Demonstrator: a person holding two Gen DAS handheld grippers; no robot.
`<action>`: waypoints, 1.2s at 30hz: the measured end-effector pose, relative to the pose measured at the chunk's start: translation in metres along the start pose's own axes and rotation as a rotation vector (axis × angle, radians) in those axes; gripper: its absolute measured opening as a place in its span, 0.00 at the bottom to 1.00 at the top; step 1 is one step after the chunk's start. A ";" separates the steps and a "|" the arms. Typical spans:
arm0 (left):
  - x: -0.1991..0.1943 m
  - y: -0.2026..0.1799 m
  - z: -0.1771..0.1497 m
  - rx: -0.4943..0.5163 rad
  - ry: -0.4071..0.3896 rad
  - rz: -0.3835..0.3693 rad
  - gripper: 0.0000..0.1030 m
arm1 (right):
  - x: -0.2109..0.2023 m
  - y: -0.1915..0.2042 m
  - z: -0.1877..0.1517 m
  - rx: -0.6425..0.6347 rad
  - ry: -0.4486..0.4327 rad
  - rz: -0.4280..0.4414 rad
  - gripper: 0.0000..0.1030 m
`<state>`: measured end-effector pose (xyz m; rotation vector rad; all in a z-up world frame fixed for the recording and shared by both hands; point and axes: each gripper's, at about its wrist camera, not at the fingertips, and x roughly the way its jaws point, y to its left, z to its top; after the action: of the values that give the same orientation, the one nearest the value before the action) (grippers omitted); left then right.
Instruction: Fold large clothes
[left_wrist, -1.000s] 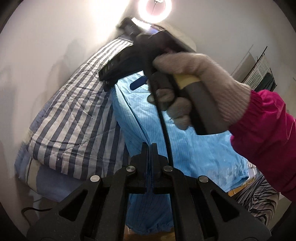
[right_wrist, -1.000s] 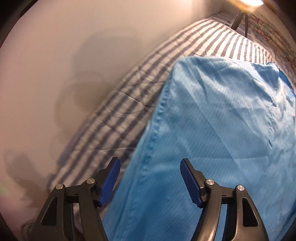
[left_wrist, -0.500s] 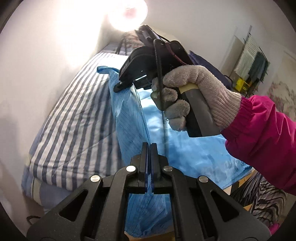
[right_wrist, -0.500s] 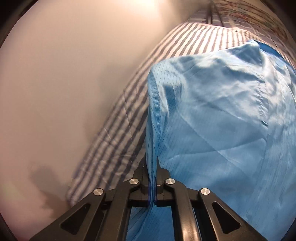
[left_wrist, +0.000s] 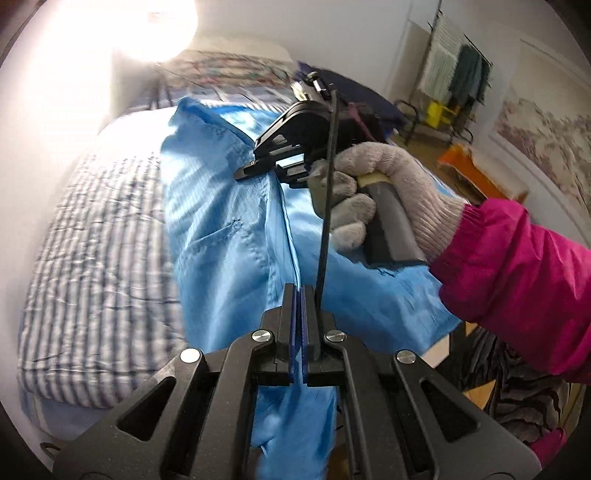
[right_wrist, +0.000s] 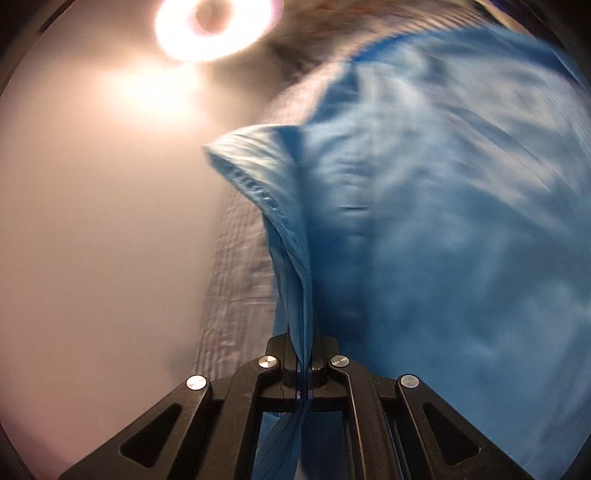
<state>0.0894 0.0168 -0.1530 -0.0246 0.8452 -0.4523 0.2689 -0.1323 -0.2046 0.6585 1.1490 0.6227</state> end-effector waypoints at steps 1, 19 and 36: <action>0.005 -0.005 -0.001 0.012 0.019 -0.010 0.00 | -0.001 -0.018 0.001 0.033 -0.002 -0.020 0.00; -0.043 0.085 -0.042 -0.322 0.028 -0.013 0.00 | 0.022 -0.017 -0.014 -0.105 0.132 -0.147 0.33; 0.043 0.090 -0.058 -0.414 0.208 -0.092 0.27 | -0.038 -0.018 -0.132 -0.312 0.267 -0.283 0.37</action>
<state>0.1063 0.0901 -0.2402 -0.4058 1.1352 -0.3633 0.1344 -0.1526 -0.2301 0.1434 1.3275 0.6412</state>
